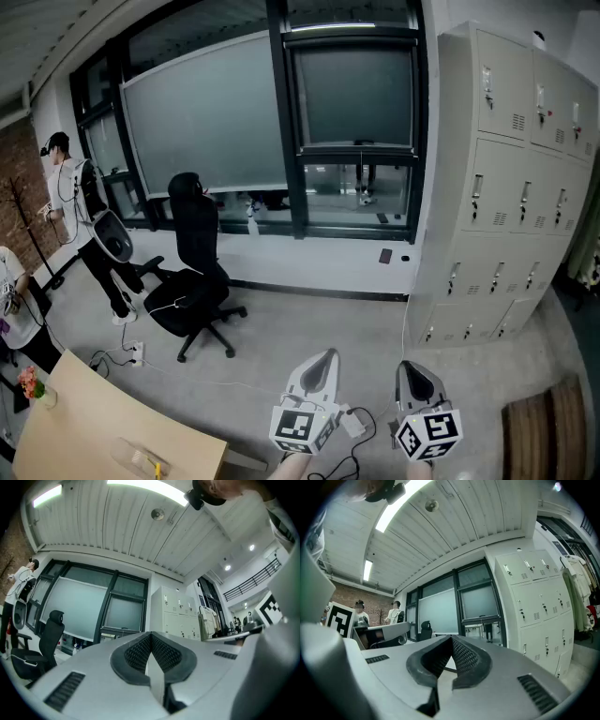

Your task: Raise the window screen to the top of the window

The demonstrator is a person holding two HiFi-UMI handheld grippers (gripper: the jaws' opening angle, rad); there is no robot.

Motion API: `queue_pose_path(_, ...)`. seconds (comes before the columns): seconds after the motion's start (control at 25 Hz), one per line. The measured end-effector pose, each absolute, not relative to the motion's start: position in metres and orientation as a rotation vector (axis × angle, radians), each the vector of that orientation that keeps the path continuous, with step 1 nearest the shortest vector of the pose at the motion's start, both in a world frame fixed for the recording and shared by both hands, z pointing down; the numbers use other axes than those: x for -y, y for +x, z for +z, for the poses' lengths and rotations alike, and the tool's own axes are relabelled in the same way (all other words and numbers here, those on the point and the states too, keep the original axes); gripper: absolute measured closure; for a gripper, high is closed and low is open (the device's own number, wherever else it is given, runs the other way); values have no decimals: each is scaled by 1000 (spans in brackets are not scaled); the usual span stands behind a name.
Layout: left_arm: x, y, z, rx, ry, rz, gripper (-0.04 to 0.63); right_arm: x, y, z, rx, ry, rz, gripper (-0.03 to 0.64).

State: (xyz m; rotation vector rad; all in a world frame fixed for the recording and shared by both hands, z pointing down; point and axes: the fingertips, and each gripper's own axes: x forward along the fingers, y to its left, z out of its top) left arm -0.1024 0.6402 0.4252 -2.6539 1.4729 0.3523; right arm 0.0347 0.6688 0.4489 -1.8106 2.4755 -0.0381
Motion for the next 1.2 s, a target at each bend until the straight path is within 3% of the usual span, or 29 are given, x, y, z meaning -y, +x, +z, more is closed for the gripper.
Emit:
queue_pose_path(0.72, -619, -69, 439, -1563, -2646, 340, 592, -646, 70, 462, -2541, -1847, 53, 612)
queue_pose_path(1.2, -580, -62, 449, -1603, -2628, 319, 592, -605, 73, 490, -2646, -1720, -68, 611)
